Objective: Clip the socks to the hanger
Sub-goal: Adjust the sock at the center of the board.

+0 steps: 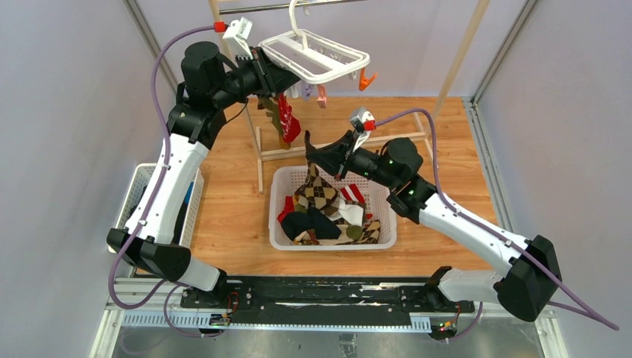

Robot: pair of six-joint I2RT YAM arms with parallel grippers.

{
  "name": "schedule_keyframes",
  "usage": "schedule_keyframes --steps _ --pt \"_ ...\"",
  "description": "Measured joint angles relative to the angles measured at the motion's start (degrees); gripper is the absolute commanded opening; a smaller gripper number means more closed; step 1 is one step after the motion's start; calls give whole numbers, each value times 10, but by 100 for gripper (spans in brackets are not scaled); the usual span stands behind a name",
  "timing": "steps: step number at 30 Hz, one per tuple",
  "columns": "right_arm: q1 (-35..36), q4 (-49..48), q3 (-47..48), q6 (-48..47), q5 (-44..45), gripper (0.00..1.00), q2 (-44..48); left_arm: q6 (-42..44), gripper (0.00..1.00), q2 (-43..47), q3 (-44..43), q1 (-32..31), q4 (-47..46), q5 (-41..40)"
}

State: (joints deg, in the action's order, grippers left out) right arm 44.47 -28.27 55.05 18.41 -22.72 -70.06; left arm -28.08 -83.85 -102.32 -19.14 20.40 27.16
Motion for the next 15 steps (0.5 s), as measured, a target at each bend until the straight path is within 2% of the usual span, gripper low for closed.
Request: schedule_keyframes --steps 3,6,11,15 --pt "-38 -44 -6 3 -80 0 -12 -33 0 0 2 10 -14 32" --pt "-89 -123 0 58 -161 0 -58 -55 0 0 10 10 -30 49" --pt "-137 -327 53 234 -265 0 -199 -75 0 0 21 11 -46 59" --pt "-144 -482 188 423 -336 0 -342 -80 0 0 26 11 -54 64"
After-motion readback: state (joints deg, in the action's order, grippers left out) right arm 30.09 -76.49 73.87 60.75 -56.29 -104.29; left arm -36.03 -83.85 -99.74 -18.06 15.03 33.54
